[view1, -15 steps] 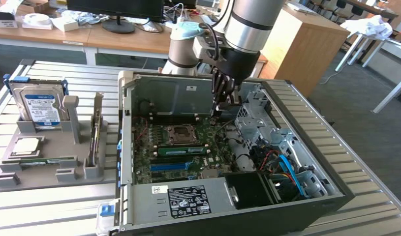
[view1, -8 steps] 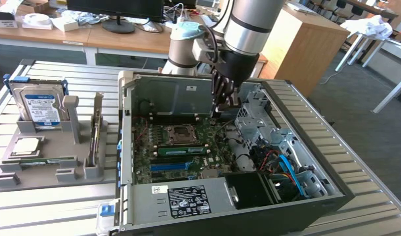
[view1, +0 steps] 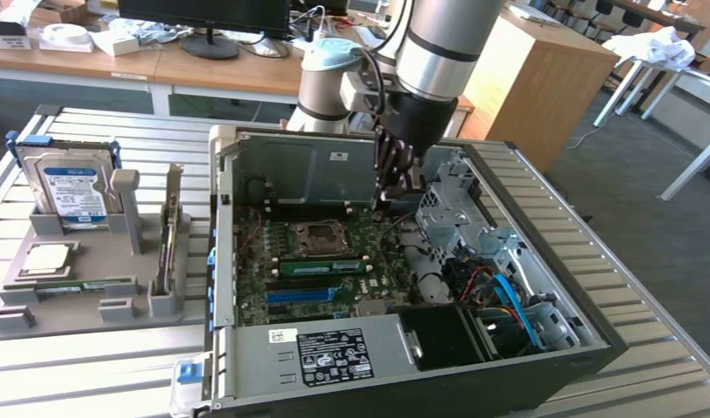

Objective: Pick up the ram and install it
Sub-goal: 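Press down the ram until it locks into place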

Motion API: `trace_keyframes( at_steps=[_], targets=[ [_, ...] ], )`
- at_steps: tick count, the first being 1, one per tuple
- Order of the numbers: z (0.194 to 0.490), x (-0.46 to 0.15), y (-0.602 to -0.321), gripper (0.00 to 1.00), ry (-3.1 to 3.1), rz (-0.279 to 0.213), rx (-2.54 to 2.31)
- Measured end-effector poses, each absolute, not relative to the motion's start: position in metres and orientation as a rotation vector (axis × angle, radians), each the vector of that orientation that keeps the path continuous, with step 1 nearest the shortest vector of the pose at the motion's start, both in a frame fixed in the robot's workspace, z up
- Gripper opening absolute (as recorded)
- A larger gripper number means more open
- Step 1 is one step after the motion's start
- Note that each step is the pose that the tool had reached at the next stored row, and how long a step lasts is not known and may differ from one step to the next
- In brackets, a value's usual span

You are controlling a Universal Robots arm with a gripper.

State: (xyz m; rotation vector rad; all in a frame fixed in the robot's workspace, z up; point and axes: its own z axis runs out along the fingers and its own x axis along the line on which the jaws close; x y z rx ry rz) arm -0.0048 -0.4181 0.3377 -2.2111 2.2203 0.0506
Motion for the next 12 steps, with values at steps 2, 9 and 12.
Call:
trace_keyframes(
  at_steps=[2,9,12],
  targets=[
    [0.3371,-0.0049,-0.4181,0.10,2.220,0.051,-2.211],
    [0.3345,-0.0048,-0.4181,0.10,2.220,0.051,-2.211],
    [0.3332,-0.0048,-0.4181,0.10,2.220,0.051,-2.211]
  ],
)
